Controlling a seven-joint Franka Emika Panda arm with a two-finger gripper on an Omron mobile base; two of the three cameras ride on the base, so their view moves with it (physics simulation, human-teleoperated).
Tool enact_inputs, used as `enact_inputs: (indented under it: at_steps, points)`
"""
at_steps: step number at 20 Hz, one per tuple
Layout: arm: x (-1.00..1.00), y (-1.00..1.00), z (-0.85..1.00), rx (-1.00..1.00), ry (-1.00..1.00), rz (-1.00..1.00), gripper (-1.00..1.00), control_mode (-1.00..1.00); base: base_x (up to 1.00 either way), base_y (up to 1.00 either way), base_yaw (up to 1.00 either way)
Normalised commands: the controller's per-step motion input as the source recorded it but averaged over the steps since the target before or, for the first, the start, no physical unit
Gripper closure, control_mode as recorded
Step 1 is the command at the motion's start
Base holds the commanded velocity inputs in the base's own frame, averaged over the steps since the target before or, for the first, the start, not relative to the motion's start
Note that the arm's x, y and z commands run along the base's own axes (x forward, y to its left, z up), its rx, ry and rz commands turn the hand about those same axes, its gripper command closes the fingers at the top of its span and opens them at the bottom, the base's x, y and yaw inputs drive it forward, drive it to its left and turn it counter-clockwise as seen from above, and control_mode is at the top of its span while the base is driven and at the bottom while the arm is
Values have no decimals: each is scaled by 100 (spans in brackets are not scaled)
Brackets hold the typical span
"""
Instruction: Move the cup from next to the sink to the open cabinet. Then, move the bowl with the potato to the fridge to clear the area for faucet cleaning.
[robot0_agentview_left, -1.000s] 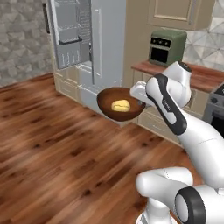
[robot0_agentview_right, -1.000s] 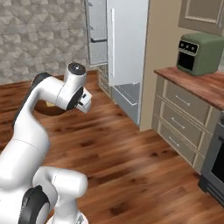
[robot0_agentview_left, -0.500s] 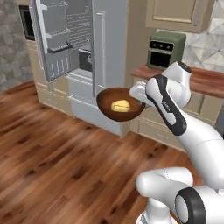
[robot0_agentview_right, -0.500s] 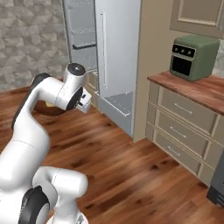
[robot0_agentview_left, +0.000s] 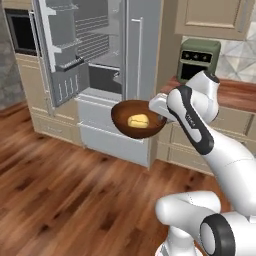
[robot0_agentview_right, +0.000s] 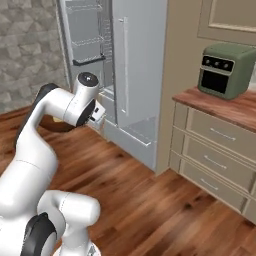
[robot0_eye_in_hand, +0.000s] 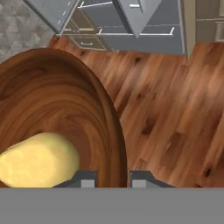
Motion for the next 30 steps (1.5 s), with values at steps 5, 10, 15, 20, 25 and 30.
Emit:
enact_inputs:
  at_steps: [5, 10, 15, 20, 25, 30]
  points:
    - [0, 0, 0, 0, 0, 0, 100, 100, 100, 100, -29]
    - [0, 0, 0, 0, 0, 0, 100, 100, 100, 100, -29]
    - [0, 0, 0, 0, 0, 0, 100, 100, 100, 100, -33]
    - [0, 0, 0, 0, 0, 0, 100, 100, 73, 99, -46]
    - [0, 0, 0, 0, 0, 0, 100, 100, 20, 50, -55]
    - [0, 0, 0, 0, 0, 0, 100, 100, 10, 34, -48]
